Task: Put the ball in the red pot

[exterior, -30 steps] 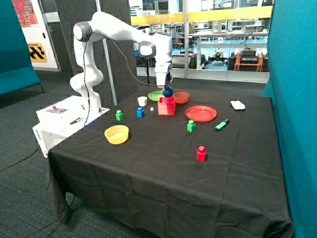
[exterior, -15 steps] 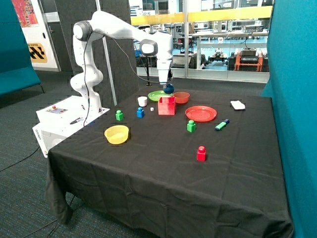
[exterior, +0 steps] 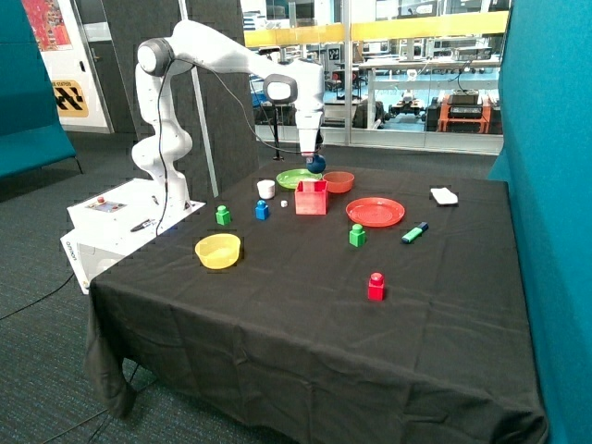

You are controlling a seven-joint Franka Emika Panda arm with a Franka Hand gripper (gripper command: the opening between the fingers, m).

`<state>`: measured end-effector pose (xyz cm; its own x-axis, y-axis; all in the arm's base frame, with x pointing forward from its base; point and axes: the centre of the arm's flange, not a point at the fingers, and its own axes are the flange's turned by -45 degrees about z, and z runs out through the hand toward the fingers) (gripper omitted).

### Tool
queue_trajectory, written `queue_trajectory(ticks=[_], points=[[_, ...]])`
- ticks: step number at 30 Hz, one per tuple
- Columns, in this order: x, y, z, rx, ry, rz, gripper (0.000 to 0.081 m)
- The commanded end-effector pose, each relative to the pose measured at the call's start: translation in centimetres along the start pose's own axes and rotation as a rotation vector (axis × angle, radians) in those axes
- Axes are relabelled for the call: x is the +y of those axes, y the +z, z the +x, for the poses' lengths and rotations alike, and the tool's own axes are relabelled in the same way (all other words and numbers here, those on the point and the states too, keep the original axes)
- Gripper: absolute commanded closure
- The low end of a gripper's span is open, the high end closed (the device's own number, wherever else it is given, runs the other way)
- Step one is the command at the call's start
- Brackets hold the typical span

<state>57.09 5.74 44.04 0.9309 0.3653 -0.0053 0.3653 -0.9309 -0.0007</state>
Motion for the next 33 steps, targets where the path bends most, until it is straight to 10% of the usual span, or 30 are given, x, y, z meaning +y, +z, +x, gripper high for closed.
queue_trajectory(ticks=[1, 33], points=[[-1.6, 1.3, 0.0, 0.0053, -0.018, -0.0007, 0.0808], [-1.6, 5.9, -1.5, 0.0053, -0.001, -0.0007, 0.0808]])
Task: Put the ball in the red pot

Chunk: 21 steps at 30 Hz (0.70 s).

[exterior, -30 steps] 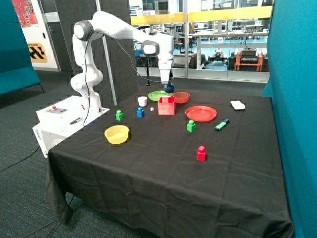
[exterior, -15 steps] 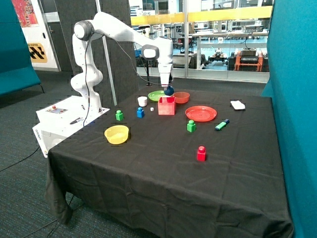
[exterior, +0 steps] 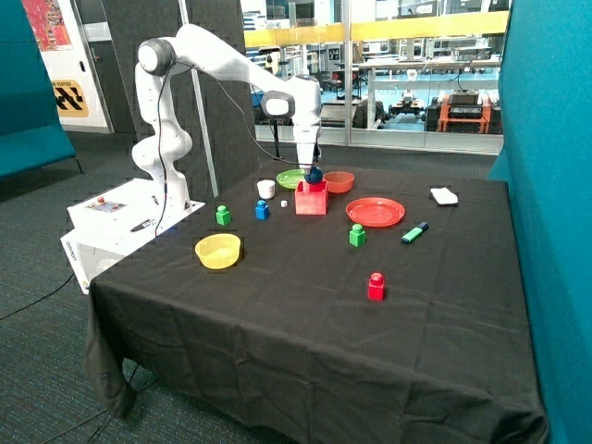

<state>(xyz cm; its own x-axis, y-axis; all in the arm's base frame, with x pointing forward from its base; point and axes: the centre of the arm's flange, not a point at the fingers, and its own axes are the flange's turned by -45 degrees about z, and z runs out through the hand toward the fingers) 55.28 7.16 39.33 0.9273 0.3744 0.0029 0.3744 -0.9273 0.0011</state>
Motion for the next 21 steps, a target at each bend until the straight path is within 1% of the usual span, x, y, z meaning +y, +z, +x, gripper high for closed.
queue_trajectory(ticks=[1, 11, 12, 13, 14, 15, 16, 17, 19, 21], points=[[0.4, 1.3, -0.5, -0.0029, 0.01, 0.0011, 0.0808], [1.0, 2.5, -0.9, -0.0029, 0.03, 0.0011, 0.0808], [1.0, 2.6, -0.9, -0.0029, 0.029, 0.0011, 0.0764], [1.0, 2.7, -1.0, -0.0029, 0.03, 0.0011, 0.0685], [1.1, 2.8, -1.0, -0.0029, 0.032, 0.0011, 0.0584], [1.1, 2.9, -1.1, -0.0029, 0.033, 0.0011, 0.0503], [1.2, 2.9, -1.1, -0.0029, 0.033, 0.0011, 0.0442], [1.2, 2.9, -1.2, -0.0029, 0.034, 0.0011, 0.0402], [1.3, 2.9, -1.2, -0.0029, 0.035, 0.0011, 0.0356], [1.4, 2.9, -1.1, -0.0029, 0.035, 0.0011, 0.0327]])
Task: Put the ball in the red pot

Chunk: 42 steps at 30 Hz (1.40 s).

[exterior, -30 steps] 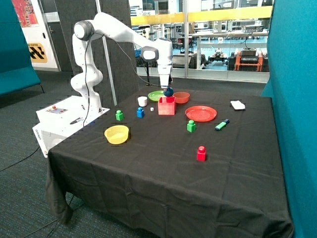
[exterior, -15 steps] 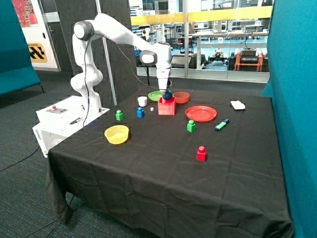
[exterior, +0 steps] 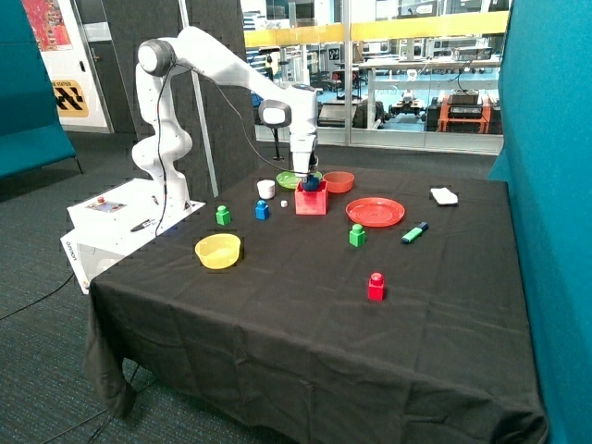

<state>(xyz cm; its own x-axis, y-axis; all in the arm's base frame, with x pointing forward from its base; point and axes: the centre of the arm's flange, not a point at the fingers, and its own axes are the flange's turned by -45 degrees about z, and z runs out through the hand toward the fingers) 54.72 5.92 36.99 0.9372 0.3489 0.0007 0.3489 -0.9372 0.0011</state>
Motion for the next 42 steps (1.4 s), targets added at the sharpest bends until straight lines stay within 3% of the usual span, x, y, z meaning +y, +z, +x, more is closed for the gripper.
queue_trajectory(ticks=[1, 21, 42], points=[[0.5, 0.5, -0.1, -0.0007, 0.008, 0.0011, 0.0321], [0.4, 0.0, 0.6, -0.0007, 0.002, 0.0011, 0.0316], [-0.1, -0.5, 0.9, -0.0007, -0.01, 0.0011, 0.0131]])
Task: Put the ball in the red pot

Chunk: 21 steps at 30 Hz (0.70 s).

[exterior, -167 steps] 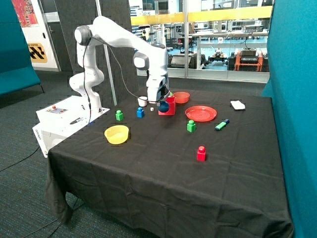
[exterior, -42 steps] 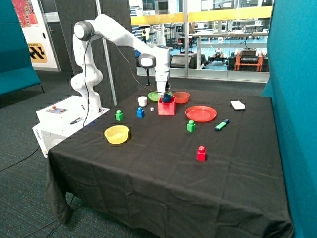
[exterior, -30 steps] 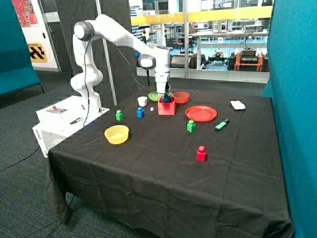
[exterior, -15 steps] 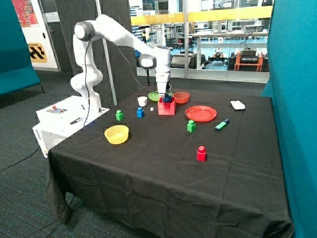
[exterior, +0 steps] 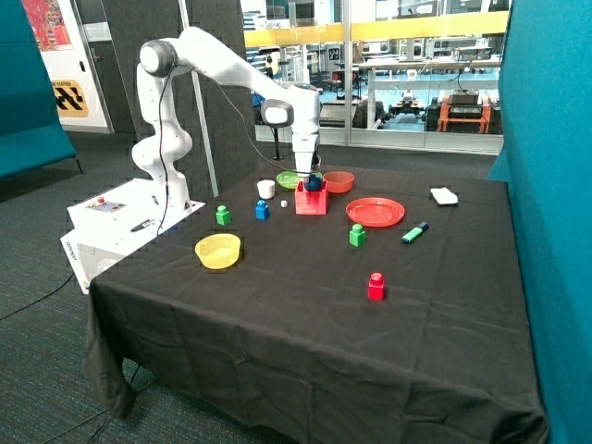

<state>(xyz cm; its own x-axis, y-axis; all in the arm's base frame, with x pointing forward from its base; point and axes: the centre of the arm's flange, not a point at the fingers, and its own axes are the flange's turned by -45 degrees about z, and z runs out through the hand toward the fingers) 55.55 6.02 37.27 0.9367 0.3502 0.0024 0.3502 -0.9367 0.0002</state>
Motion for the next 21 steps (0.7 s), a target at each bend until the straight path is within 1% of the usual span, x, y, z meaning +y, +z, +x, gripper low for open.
queue_trajectory(ticks=[1, 7, 8, 10, 12, 14, 18, 19, 21], points=[[-0.31, -0.27, 0.15, -0.0024, -0.011, 0.0002, 0.0126], [-0.48, -0.32, 0.15, -0.0024, -0.016, 0.0002, 0.0095], [-0.5, -0.31, 0.12, -0.0024, -0.017, 0.0002, 0.0078], [-0.49, -0.31, 0.05, -0.0024, -0.016, 0.0002, 0.0077], [-0.43, -0.33, -0.02, -0.0024, -0.015, 0.0002, 0.0056], [-0.33, -0.38, -0.08, -0.0024, -0.013, 0.0002, 0.0052], [-0.08, -0.74, -0.26, -0.0024, -0.011, 0.0002, 0.0081], [0.0, -0.85, -0.33, -0.0024, -0.011, 0.0002, 0.0069], [0.23, -1.11, -0.51, -0.0024, -0.007, 0.0002, 0.0076]])
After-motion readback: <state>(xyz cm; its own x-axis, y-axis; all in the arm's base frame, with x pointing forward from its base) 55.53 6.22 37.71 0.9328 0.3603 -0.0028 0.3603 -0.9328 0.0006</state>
